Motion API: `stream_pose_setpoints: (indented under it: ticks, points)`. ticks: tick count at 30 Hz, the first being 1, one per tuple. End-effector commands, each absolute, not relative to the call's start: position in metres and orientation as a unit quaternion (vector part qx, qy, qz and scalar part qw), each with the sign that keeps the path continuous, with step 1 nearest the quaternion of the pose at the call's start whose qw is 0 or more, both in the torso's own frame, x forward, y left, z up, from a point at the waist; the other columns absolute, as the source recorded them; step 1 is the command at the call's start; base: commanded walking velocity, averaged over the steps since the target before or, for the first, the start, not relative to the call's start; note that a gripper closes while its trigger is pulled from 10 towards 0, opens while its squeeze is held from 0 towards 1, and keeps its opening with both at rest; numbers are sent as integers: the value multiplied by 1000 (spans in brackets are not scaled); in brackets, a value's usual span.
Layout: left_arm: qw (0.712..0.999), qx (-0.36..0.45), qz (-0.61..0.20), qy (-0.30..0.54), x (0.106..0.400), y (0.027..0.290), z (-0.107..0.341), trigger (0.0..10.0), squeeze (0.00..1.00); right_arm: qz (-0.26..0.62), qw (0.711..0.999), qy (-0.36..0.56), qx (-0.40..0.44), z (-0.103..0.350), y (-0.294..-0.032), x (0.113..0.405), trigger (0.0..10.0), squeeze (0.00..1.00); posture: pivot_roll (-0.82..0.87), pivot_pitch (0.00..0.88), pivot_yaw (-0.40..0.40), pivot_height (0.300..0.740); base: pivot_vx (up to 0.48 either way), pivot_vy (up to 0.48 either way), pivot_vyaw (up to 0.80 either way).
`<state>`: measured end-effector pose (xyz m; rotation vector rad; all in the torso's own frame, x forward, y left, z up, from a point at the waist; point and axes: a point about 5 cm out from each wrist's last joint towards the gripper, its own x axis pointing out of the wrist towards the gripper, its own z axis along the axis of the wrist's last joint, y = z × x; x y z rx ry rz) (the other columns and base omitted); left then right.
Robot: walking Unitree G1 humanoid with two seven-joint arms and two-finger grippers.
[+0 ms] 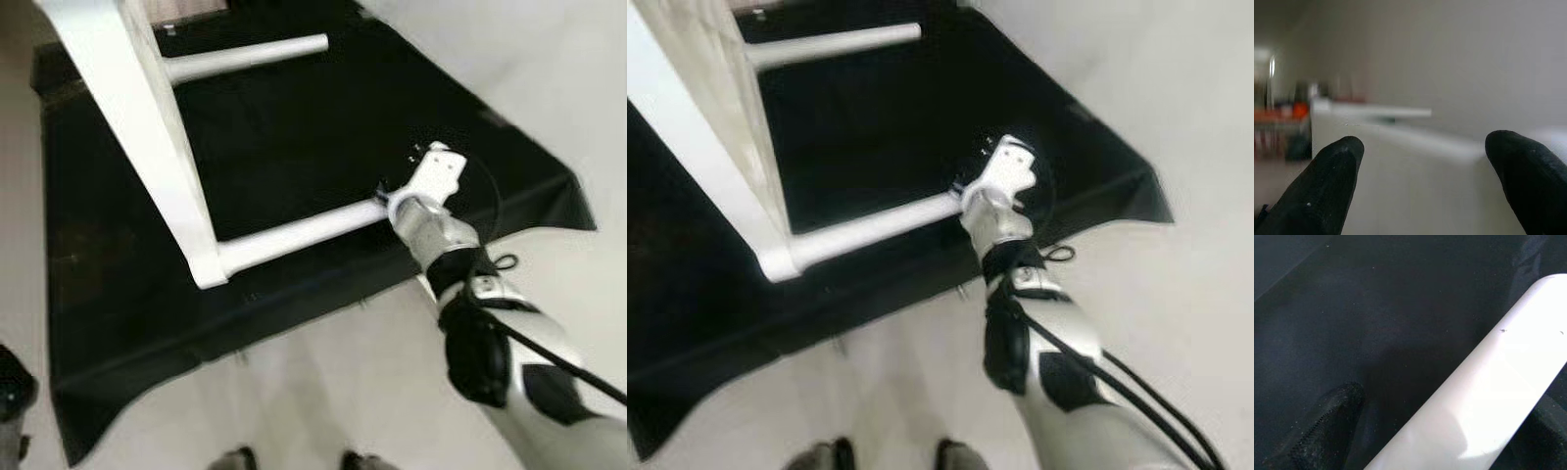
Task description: Building children table
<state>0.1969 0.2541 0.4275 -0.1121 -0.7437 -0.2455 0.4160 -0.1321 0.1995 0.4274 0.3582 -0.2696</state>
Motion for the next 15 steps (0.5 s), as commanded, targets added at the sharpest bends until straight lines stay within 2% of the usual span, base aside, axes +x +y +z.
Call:
stream_pose_setpoints:
  ticks: [1,3,10,15]
  points:
    - [918,-54,-120,-375,192,249,425,10000,0,-125,922,302,208,143,-118,397,10000,1000,132,267,-34,740,0,0,0]
    - [922,-92,-120,-356,205,243,406,10000,0,-128,924,295,207,145,-121,398,10000,1000,133,267,-35,740,0,0,0]
    - [921,-127,-133,-342,216,236,389,10000,0,-135,927,282,207,149,-125,400,10000,1000,127,267,-38,740,0,0,0]
    - [918,-140,-149,-340,217,229,386,10000,0,-122,923,265,251,159,-124,404,10000,1000,120,263,-41,740,0,0,0]
